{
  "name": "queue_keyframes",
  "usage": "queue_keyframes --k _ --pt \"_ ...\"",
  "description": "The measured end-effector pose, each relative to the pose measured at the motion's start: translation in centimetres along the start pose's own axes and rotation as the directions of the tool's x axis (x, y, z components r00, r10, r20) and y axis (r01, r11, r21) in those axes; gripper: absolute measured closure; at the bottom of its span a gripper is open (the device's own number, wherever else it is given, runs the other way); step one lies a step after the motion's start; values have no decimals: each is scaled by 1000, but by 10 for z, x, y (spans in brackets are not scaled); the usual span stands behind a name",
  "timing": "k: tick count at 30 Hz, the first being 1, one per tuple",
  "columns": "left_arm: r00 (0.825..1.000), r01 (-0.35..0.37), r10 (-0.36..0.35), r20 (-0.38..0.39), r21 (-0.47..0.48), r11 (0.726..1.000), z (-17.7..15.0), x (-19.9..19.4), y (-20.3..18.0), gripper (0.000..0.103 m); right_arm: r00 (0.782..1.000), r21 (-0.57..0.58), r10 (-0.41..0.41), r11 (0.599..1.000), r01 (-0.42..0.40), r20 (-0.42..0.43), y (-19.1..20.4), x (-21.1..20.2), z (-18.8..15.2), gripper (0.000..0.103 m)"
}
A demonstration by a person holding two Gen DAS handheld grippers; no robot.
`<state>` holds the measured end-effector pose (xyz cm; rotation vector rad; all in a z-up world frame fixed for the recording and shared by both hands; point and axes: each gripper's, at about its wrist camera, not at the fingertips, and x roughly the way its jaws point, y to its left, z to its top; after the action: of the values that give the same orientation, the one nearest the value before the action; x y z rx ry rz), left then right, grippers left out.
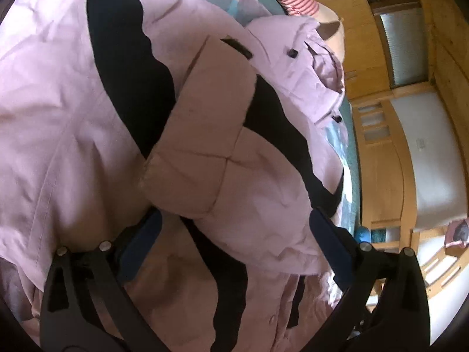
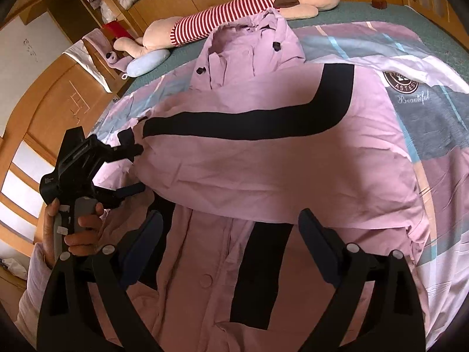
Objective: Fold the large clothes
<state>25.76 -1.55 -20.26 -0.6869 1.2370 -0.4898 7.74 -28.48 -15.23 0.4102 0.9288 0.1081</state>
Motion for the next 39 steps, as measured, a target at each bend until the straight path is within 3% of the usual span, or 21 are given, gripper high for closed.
queue_keyframes --k 2,3,4,5,7,11,14,17,20,24,25,26,28,29,30,32,35,37,39 --pt "999 -20 20 44 -6 1000 3 4 -1 47 1000 -7 -10 1000 10 -6 1 3 -1 9" --pt "1000 -14 15 24 -11 1000 7 9 4 74 1000 -12 -15 1000 15 -10 2 4 -1 9" --pt "999 42 -42 2 -41 998 7 12 10 83 1000 -13 -16 1000 16 -13 2 6 -2 9" --pt "995 100 -100 9 -91 991 7 10 19 85 1000 -10 -11 1000 11 -19 2 7 -2 9" --pt "992 127 -126 17 -111 986 4 7 20 86 999 16 27 1000 -27 -43 0 11 -2 9" --pt "994 83 -83 64 4 997 -11 -14 -14 87 983 133 153 981 -140 -100 -13 23 -3 9" --pt "998 33 -37 60 65 997 -36 -27 -33 87 969 280 223 942 -185 -110 -34 32 -5 9" --pt "998 53 -55 29 63 997 -55 -37 -34 88 951 425 299 873 -239 -80 -57 35 -8 9" --pt "998 6 -13 65 118 993 -72 -52 -34 88 944 474 321 844 -251 -72 -65 37 -11 9" --pt "996 -38 27 85 139 990 -76 -54 -29 88 960 440 270 873 -213 -70 -59 33 -9 10" --pt "996 -39 27 85 140 989 -74 -53 -30 88 970 435 239 880 -193 -52 -59 29 -9 22" --pt "996 -45 33 86 142 989 -71 -53 -31 88 980 439 196 883 -165 -28 -63 26 -11 57" --pt "995 -72 58 83 173 982 -73 -52 -35 87 992 467 122 876 -118 22 -75 20 -13 86" --pt "995 -76 62 74 191 979 -75 -52 -37 87 991 493 123 861 -129 45 -82 18 -13 92" --pt "996 -70 58 67 198 978 -77 -51 -39 87 992 512 100 850 -125 75 -87 12 -14 93" --pt "998 -57 48 48 208 977 -79 -46 -39 87 994 478 -1 877 -51 108 -82 -1 -11 94" --pt "998 -66 62 25 225 972 -83 -34 -42 87 968 379 -199 917 129 152 -61 -22 -6 94" --pt "994 -105 102 25 244 964 -85 -27 -45 86 968 342 -230 922 182 103 -59 -14 -7 93" --pt "985 -172 163 55 272 947 -86 -26 -46 86 980 297 -199 936 188 8 -56 5 -5 80"
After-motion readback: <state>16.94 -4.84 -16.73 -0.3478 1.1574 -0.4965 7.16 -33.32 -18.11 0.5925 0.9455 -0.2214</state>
